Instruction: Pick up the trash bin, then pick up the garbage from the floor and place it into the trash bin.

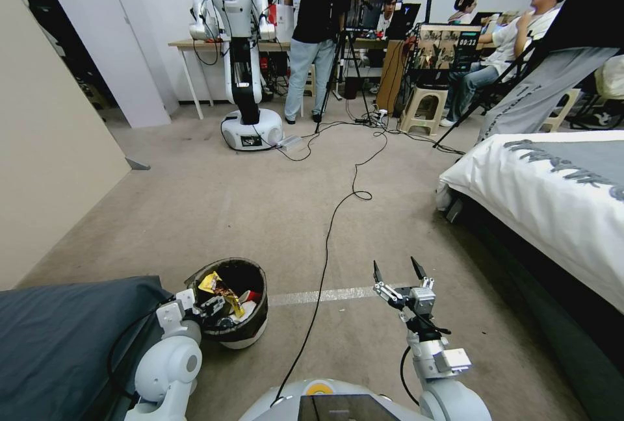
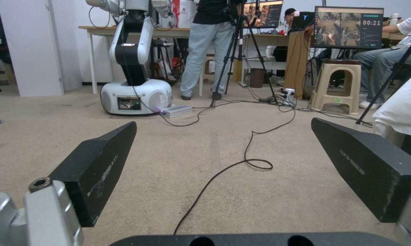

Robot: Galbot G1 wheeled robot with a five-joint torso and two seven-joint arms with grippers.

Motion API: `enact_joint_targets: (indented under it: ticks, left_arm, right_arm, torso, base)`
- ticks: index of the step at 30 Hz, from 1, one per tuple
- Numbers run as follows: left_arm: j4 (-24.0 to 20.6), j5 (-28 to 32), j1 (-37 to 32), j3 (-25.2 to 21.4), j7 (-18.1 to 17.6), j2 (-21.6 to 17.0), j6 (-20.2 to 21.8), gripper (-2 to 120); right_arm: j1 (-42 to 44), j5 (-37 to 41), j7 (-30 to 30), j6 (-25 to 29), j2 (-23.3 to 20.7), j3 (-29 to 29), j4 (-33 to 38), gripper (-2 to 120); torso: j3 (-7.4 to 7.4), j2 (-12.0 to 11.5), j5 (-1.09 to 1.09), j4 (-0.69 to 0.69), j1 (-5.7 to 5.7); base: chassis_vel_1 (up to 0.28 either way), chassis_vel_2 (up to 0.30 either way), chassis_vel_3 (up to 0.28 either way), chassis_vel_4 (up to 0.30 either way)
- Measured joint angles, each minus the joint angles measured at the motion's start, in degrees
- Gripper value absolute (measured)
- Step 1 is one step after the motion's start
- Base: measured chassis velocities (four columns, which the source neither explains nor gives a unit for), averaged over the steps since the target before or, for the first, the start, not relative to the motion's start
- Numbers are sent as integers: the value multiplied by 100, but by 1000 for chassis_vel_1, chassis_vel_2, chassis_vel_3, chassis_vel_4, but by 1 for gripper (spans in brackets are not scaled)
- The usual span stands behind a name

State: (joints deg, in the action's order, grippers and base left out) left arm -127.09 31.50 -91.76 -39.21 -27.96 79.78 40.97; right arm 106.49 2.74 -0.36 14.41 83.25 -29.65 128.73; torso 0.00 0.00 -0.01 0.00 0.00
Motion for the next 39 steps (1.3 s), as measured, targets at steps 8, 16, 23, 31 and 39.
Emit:
enact_joint_targets:
  ticks: [8, 16, 23, 31, 39]
  left_arm:
    - [-307, -743, -32, -107, 660, -145, -570, 100]
    - [-548, -1414, -239, -306, 1664, -261, -1768, 100]
    - [-605, -2250, -756, -358, 2399, -22, -3404, 100]
    - [-598, -3343, -1722, -263, 2125, 356, -4909, 100]
    - [-636, -3451, -2243, -170, 1559, 341, -5241, 100]
  right_arm:
    - [58, 32, 21, 26, -18, -88, 42, 100]
    - [110, 56, 60, 48, -14, -125, 87, 100]
    - [262, -35, 268, 133, 117, 0, 105, 100]
    - [614, -298, 848, 394, 226, 213, 159, 100]
    - [875, -487, 998, 629, 268, 105, 176, 100]
  torso:
    - [0, 0, 1, 0, 0]
    - [-1, 0, 1, 1, 0]
    - [-1, 0, 0, 1, 0]
    - [-1, 0, 1, 0, 0]
    - [-1, 0, 1, 0, 0]
  base:
    - [0, 0, 0, 0]
    - [0, 0, 0, 0]
    - [0, 0, 0, 0]
    - [0, 0, 0, 0]
    - [0, 0, 0, 0]
